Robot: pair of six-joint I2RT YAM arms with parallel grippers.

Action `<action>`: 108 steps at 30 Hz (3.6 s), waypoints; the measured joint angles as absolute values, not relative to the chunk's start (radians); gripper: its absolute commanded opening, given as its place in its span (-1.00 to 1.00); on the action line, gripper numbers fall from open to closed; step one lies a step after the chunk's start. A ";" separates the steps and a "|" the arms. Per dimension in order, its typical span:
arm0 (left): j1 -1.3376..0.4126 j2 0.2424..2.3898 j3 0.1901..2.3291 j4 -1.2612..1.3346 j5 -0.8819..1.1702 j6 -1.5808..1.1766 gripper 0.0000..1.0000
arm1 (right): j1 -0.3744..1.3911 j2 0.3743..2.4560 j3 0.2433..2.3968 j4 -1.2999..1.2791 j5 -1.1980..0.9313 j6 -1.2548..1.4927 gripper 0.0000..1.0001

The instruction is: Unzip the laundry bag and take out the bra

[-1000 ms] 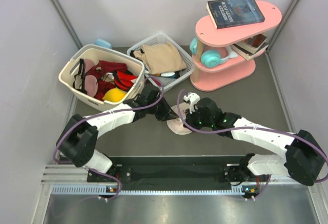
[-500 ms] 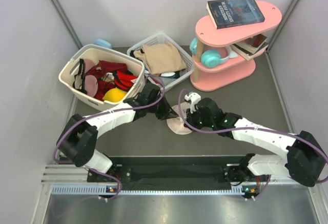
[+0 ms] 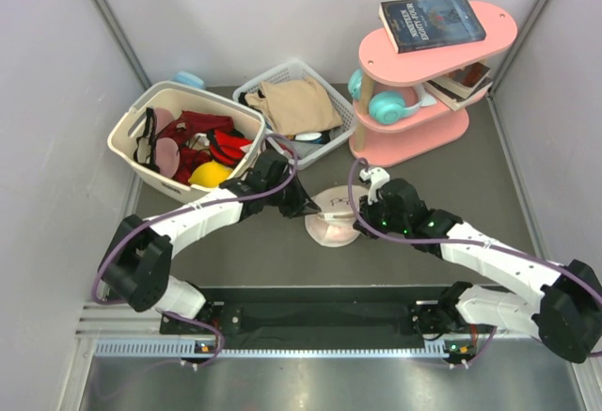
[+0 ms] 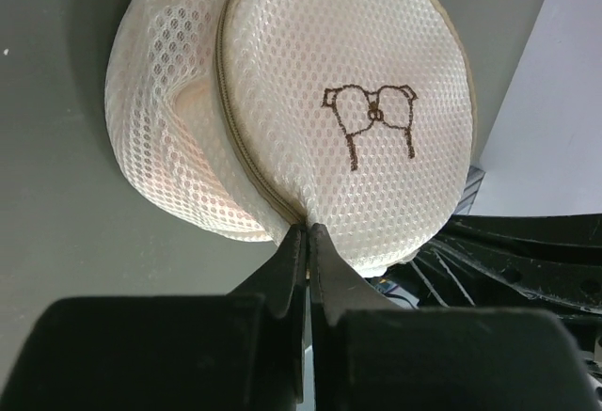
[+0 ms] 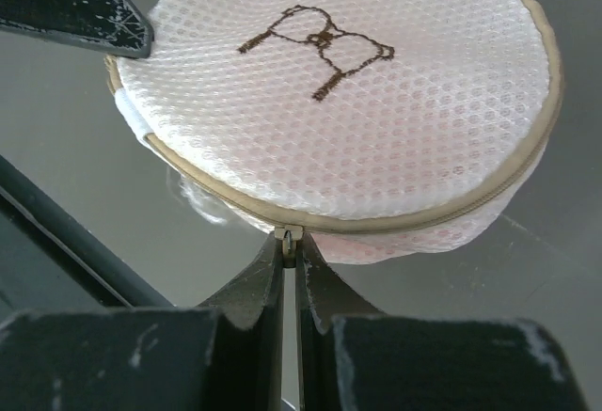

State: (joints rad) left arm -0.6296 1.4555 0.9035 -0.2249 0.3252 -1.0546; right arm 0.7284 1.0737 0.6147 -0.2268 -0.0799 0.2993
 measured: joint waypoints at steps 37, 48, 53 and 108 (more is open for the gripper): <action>-0.635 1.322 0.932 -0.465 0.171 -1.029 0.47 | 0.871 1.451 0.874 -0.184 -0.263 0.257 -1.00; -0.635 1.460 0.933 -0.324 0.213 -1.083 -1.00 | 0.884 1.453 0.885 -0.192 -0.263 0.254 -1.00; -0.636 1.466 0.933 -0.300 0.228 -1.083 -1.00 | 0.886 1.453 0.885 -0.204 -0.262 0.254 -1.00; -0.559 1.383 0.960 -0.363 0.265 -1.009 0.54 | 0.791 1.479 0.900 -0.187 -0.330 0.288 -1.00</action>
State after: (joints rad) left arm -0.5587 1.3827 0.9596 -0.3626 0.2653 -1.0088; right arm 0.7914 1.4792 0.8997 -0.1875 -0.3302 0.2878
